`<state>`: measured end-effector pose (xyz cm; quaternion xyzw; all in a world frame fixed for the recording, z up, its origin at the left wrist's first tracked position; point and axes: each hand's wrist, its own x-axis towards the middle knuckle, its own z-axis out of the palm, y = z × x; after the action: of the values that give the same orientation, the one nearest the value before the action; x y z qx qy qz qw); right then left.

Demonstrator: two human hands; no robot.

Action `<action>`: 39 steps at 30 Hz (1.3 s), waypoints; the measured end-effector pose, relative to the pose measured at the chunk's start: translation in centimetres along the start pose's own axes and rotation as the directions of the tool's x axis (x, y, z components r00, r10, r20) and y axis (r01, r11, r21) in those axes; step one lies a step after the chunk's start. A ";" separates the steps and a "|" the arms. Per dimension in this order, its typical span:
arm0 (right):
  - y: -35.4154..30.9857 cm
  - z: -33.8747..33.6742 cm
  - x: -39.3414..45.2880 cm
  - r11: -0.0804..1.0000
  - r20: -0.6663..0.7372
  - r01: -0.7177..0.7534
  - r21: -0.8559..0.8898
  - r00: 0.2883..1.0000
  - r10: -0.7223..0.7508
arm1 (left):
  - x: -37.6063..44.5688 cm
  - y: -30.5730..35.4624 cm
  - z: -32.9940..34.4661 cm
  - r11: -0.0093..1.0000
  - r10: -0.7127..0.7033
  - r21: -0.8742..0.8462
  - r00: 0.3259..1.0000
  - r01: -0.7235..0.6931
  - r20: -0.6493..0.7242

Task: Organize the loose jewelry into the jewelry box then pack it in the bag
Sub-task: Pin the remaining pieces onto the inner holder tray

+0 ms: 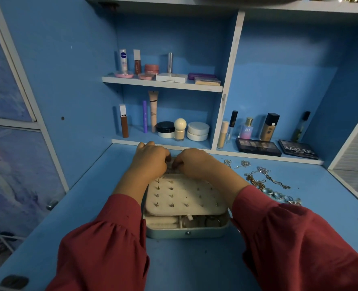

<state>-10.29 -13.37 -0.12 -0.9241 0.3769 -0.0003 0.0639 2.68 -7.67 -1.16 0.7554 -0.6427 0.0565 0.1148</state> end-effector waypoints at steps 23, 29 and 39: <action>0.5 0.7 -2.3 0.924 -0.058 -0.062 0.378 0.994 0.090 | -0.5 -1.2 -0.5 0.840 0.019 -0.525 0.960 0.135 0.279; 0.5 0.8 -2.3 0.902 -0.082 -0.062 0.428 0.991 0.107 | -0.5 -1.2 -0.1 0.853 0.101 -0.518 0.952 0.068 0.290; 0.4 0.8 -1.8 0.932 0.048 -0.091 0.349 0.996 0.080 | -0.8 -1.0 -0.3 0.766 0.066 -0.624 0.945 0.158 0.320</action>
<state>-11.84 -12.30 -0.84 -0.8804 0.4094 -0.0493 0.2341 3.57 -6.63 -1.15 0.6849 -0.6139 -0.2937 0.2604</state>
